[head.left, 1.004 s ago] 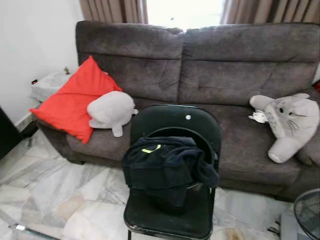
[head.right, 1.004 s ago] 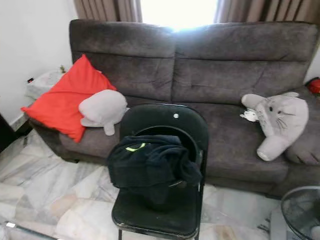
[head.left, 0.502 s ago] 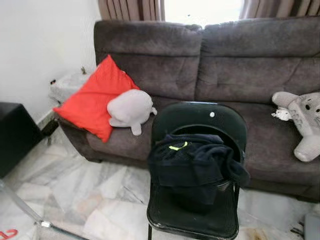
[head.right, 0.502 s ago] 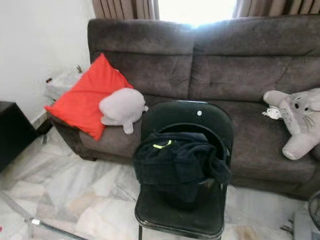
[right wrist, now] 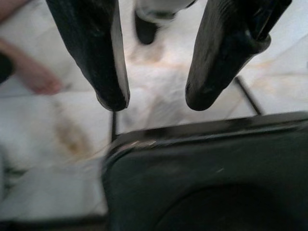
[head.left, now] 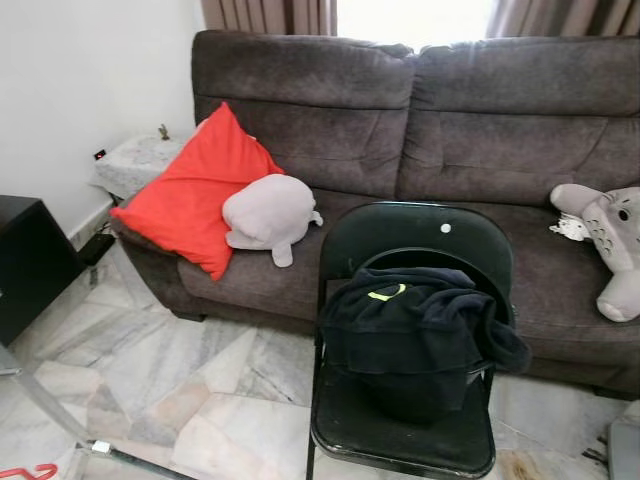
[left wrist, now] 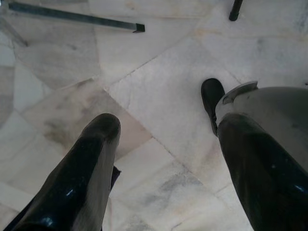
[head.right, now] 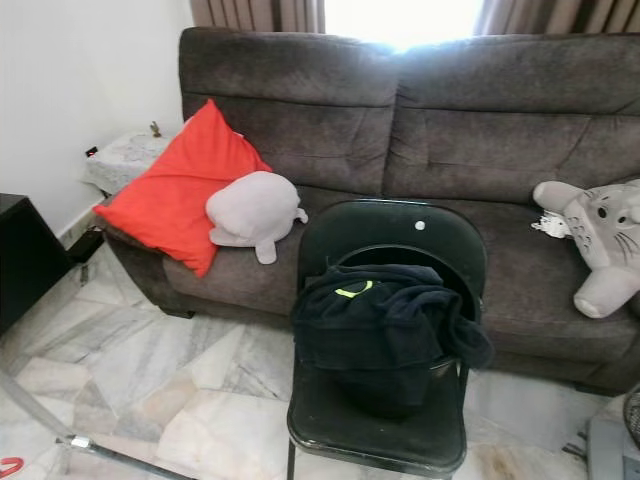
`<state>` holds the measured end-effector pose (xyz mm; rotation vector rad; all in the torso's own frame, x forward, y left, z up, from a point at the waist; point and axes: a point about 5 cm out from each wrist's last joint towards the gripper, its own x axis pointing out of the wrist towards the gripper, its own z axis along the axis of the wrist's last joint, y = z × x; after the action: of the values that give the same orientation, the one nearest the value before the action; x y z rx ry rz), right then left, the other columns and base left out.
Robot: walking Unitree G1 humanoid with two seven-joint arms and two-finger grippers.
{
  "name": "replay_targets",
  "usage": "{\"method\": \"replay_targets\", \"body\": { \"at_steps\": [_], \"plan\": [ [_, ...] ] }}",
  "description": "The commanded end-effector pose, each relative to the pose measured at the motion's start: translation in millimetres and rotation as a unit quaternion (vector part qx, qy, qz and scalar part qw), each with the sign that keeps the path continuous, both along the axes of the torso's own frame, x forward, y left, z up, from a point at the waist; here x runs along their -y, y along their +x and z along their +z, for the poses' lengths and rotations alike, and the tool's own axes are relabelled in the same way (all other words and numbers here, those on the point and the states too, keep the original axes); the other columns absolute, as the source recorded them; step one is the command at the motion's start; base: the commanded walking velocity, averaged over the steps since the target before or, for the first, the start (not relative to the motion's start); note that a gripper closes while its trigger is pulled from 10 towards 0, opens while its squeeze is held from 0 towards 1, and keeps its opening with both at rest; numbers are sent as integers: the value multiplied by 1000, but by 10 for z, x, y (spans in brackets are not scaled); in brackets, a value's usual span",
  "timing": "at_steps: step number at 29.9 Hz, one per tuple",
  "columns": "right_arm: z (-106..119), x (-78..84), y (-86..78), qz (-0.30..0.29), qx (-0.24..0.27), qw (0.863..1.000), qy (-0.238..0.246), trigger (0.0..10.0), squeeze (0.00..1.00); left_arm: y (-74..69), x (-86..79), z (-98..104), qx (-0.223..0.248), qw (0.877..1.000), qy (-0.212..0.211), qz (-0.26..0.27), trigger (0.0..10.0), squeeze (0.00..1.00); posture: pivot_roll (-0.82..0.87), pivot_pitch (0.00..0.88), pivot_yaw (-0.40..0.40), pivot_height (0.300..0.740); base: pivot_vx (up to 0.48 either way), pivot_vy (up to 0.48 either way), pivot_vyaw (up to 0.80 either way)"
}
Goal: Hang hanger
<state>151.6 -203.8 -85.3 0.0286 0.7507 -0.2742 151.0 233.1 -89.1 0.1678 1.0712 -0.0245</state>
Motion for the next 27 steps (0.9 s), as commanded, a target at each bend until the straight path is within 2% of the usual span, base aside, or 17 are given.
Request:
{"method": "replay_targets", "body": {
  "at_steps": [1,2,3,4,6,8,12,13,15,17,23,24,25,27],
  "plan": [
    [287,80,470,18,84,994,-70,10000,0,-8,-34,4,-4,1000,8,-1,10000,0,8,0,78,740,0,0,0],
    [410,119,615,9,120,989,-81,10000,0,-8,-35,4,-4,1000,8,0,10000,0,6,0,78,740,0,0,0],
    [483,143,688,1,142,986,-85,10000,0,-8,-36,4,-4,1000,8,1,10000,0,6,0,78,740,0,0,0],
    [576,209,703,5,176,979,-108,10000,0,-7,-38,4,-6,1000,9,2,10000,0,-1,0,81,740,0,0,0],
    [642,235,696,8,201,972,-124,10000,0,-5,-48,6,-7,1000,10,3,10000,0,-18,0,86,740,0,0,0],
    [678,242,689,-3,219,969,-117,10000,0,0,-51,8,-10,1000,12,-2,10000,0,-20,0,86,740,0,0,0],
    [796,181,687,26,259,956,-133,10000,0,7,-53,11,-9,1000,13,1,10000,0,-13,0,80,740,0,0,0],
    [857,143,657,42,269,950,-150,10000,0,12,-57,14,-8,1000,13,2,10000,0,-18,0,76,740,0,0,0],
    [885,124,638,50,270,948,-160,10000,0,14,-59,16,-7,1000,13,2,10000,0,-18,0,76,740,0,0,0],
    [969,88,437,71,274,939,-197,10000,0,17,-64,18,-9,1000,13,0,10000,0,-26,0,73,740,0,0,0],
    [1040,159,284,45,272,936,-220,10000,0,18,-74,21,-10,1000,14,0,10000,0,-37,0,80,740,0,0,0],
    [1055,178,289,43,271,935,-226,10000,282,18,-77,22,-10,1000,14,0,10000,0,-46,0,82,740,0,0,0],
    [1088,219,323,42,271,931,-240,10000,1000,15,-80,21,-11,1000,15,-1,10000,0,-49,0,82,740,0,0,0],
    [1142,239,368,49,273,927,-251,10000,1000,12,-80,20,-11,1000,14,-2,10000,0,-52,0,80,740,0,0,0]
  ]
}}
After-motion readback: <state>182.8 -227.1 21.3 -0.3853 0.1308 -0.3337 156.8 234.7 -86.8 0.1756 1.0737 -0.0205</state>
